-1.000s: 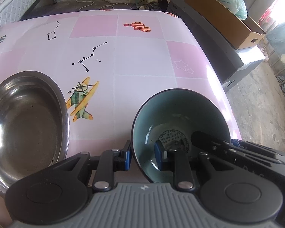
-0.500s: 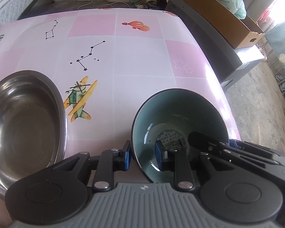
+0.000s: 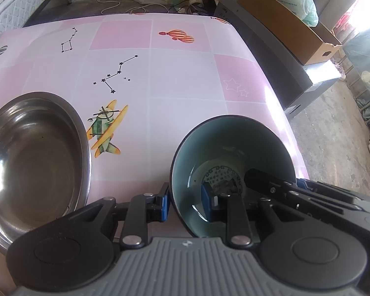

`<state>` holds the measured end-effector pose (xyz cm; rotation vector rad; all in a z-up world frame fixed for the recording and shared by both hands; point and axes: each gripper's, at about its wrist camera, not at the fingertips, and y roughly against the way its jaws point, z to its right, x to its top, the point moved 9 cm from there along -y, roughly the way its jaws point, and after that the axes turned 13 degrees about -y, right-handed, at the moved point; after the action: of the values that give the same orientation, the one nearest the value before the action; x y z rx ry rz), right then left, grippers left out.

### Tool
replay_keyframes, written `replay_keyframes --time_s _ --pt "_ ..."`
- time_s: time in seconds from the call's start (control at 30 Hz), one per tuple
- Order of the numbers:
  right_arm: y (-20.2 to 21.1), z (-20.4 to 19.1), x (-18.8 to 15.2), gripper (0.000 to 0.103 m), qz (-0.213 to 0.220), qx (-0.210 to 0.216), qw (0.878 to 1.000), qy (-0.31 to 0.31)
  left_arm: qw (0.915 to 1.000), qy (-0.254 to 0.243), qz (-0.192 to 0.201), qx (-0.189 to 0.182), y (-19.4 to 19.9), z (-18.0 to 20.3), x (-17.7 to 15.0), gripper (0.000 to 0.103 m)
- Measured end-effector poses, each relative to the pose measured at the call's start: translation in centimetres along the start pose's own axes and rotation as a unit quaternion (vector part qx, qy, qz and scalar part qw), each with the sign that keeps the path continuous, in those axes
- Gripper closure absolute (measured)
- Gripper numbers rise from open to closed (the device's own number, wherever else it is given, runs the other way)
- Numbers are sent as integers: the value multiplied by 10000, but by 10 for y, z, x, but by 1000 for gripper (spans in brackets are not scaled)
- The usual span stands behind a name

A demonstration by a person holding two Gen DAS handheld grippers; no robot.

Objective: Organize plates and bowls
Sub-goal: 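Lift the teal bowl by its rim with the right tool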

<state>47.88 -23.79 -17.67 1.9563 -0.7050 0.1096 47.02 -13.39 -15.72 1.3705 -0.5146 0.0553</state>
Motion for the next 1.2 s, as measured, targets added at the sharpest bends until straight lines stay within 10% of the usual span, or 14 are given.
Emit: replay_keyframes --time_s 1.2 --pt "27 -9 5 83 164 20 9998 111 9997 38 232 -61 29 -1 -1 76"
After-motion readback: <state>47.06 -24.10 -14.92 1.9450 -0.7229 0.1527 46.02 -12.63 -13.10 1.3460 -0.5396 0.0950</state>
